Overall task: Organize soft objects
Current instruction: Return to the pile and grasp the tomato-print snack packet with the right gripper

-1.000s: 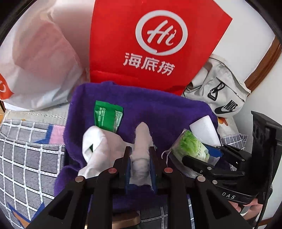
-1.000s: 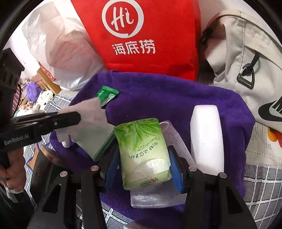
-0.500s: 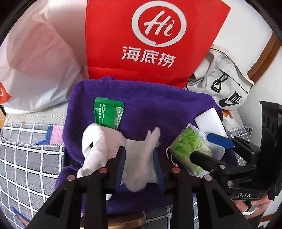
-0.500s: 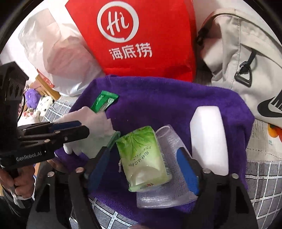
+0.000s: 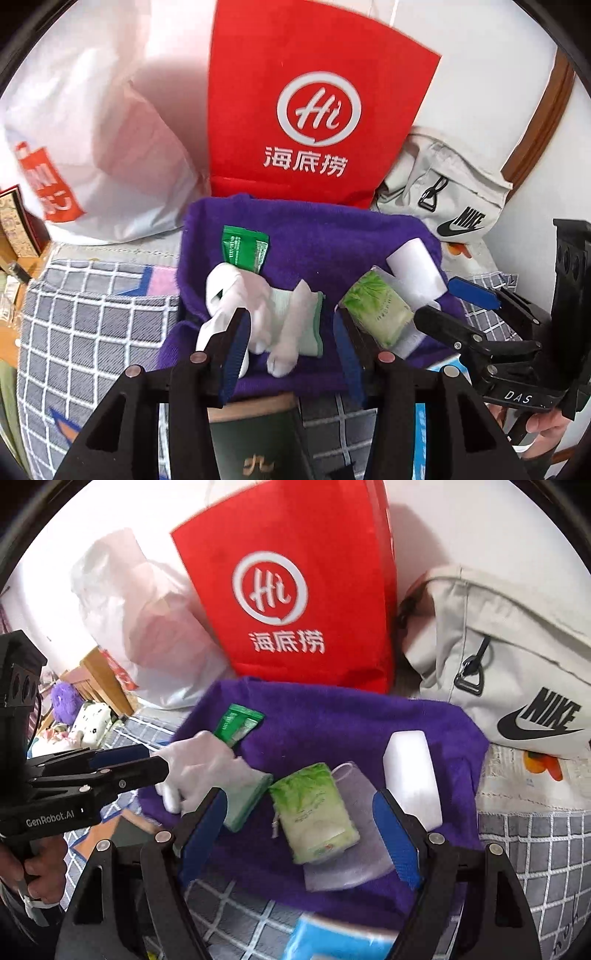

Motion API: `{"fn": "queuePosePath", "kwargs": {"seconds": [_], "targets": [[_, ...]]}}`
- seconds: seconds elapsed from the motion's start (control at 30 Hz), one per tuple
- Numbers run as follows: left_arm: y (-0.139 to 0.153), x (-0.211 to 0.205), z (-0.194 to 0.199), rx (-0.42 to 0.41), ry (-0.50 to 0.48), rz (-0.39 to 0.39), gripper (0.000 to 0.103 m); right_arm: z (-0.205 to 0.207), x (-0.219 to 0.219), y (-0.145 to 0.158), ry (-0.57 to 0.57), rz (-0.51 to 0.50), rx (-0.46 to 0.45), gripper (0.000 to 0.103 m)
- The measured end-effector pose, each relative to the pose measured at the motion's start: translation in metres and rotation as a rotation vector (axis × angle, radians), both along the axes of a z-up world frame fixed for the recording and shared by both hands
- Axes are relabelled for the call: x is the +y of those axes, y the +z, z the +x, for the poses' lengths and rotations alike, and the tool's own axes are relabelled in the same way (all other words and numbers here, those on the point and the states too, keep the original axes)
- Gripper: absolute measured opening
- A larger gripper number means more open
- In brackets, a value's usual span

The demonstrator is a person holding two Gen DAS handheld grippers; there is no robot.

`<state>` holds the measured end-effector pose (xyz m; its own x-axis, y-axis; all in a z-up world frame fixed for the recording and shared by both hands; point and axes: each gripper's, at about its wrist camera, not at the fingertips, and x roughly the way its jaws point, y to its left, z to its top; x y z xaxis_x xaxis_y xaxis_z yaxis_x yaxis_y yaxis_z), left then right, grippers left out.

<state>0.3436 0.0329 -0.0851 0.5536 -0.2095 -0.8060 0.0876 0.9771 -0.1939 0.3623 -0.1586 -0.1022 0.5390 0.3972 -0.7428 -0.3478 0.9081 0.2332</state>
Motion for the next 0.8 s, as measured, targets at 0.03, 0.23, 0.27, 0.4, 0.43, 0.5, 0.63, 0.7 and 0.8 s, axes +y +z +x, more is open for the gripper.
{"fn": "queuePosePath", "kwargs": {"seconds": [0.03, 0.23, 0.27, 0.4, 0.43, 0.5, 0.63, 0.7, 0.8], "targets": [[0.003, 0.001, -0.006, -0.007, 0.003, 0.001, 0.045, -0.007, 0.0, 0.004, -0.002, -0.003, -0.01, 0.081], [0.02, 0.012, -0.052, -0.052, 0.023, -0.008, 0.045, -0.048, -0.001, 0.016, -0.021, 0.026, -0.014, 0.081], [0.022, 0.014, -0.059, -0.055, 0.024, -0.01, 0.045, -0.054, 0.0, 0.015, -0.018, 0.027, -0.003, 0.081], [0.027, 0.022, -0.091, -0.067, 0.037, 0.012, 0.045, -0.093, 0.007, 0.015, 0.016, 0.02, 0.002, 0.081], [0.027, 0.023, -0.099, -0.062, 0.033, 0.015, 0.044, -0.102, 0.009, 0.016, 0.032, 0.012, -0.002, 0.081], [0.026, 0.025, -0.114, -0.055, 0.034, 0.008, 0.045, -0.121, 0.016, 0.015, 0.063, -0.004, -0.008, 0.08], [0.018, 0.034, -0.145, -0.045, 0.058, -0.006, 0.045, -0.158, 0.026, 0.01, 0.103, -0.009, -0.002, 0.08], [0.012, 0.04, -0.157, -0.041, 0.074, -0.01, 0.045, -0.171, 0.03, 0.005, 0.124, -0.004, 0.01, 0.08], [0.001, 0.049, -0.173, -0.031, 0.108, -0.013, 0.045, -0.191, 0.04, -0.005, 0.166, -0.013, 0.035, 0.08]]}}
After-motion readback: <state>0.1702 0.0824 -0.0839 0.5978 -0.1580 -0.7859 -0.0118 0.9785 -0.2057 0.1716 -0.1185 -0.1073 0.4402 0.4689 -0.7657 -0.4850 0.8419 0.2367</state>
